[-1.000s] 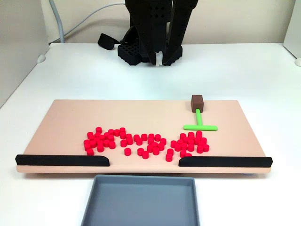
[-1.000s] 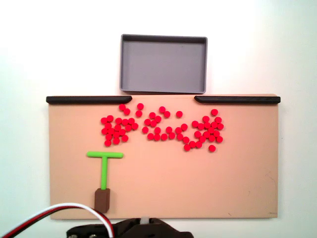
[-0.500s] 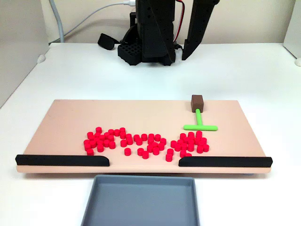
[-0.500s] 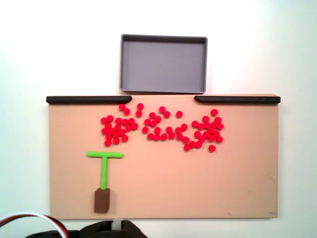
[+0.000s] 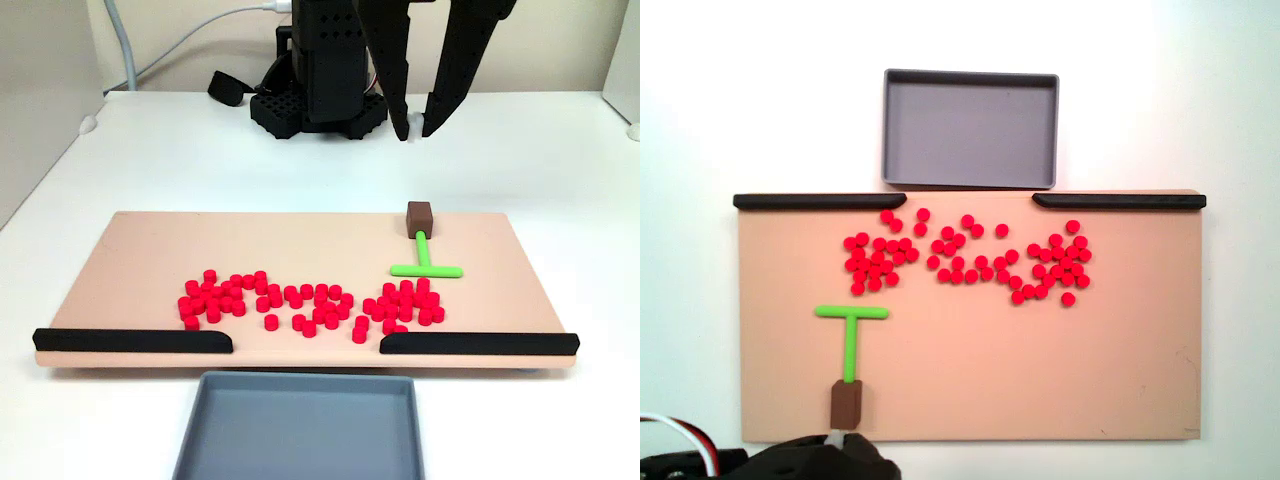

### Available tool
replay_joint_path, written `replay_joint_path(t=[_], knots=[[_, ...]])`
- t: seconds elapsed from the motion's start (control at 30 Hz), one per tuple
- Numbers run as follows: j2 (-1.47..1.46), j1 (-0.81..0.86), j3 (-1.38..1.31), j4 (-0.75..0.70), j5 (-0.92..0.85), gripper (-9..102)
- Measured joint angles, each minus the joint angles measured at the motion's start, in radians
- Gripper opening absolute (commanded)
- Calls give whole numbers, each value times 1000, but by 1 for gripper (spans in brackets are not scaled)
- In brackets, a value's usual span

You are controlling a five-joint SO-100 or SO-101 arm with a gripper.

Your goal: Grasp a green tool by the dark brown handle.

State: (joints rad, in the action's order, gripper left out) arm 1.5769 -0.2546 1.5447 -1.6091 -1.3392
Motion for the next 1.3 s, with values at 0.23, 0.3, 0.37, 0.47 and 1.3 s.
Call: replay_joint_path(t=[0.23, 0.3, 0.37, 0.47, 1.3], knots=[[-17, -15, 0, 0, 0, 0], [-17, -15, 0, 0, 0, 0], [-17, -15, 0, 0, 0, 0], [-17, -15, 0, 0, -2, 0], [3, 2, 66, 28, -34, 0]])
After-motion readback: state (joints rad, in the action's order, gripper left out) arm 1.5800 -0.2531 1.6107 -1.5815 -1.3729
